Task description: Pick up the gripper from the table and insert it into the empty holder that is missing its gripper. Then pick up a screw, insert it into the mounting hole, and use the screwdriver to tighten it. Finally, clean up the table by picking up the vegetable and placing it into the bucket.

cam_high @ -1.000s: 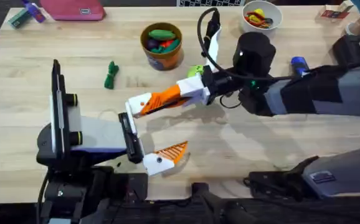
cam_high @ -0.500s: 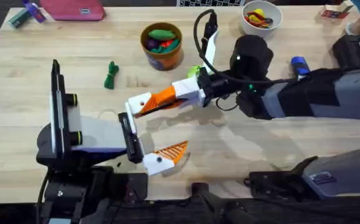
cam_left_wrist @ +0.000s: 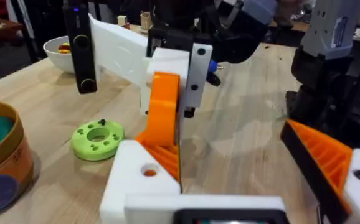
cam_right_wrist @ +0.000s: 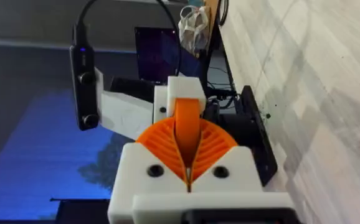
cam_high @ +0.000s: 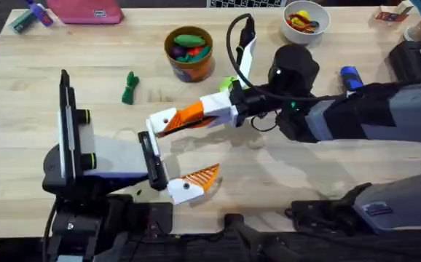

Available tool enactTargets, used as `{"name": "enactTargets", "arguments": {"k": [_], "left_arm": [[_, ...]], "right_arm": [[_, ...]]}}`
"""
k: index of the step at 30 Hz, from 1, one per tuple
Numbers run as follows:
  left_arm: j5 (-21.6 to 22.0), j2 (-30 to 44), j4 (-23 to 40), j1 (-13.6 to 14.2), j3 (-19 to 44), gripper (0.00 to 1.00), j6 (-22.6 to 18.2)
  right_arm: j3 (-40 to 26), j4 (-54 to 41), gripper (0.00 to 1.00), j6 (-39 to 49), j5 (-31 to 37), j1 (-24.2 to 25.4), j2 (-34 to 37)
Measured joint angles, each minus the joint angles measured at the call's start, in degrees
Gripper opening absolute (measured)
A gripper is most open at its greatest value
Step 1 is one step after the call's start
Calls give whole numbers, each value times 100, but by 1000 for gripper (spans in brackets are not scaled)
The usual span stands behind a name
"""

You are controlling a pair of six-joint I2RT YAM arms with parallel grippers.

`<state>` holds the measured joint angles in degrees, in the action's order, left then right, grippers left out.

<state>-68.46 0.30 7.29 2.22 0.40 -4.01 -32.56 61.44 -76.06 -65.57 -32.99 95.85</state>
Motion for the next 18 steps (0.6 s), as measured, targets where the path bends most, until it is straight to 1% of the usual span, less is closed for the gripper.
{"name": "enactTargets", "arguments": {"k": [16,17,18], "left_arm": [[13,1,-2,0,0,986,14],[19,2,-2,0,0,986,13],[12,2,-2,0,0,985,4]], "right_arm": [[4,1,15,-10,23,0,0],[4,-12,91,-36,24,0,0],[7,-28,243,-41,69,0,0]]}}
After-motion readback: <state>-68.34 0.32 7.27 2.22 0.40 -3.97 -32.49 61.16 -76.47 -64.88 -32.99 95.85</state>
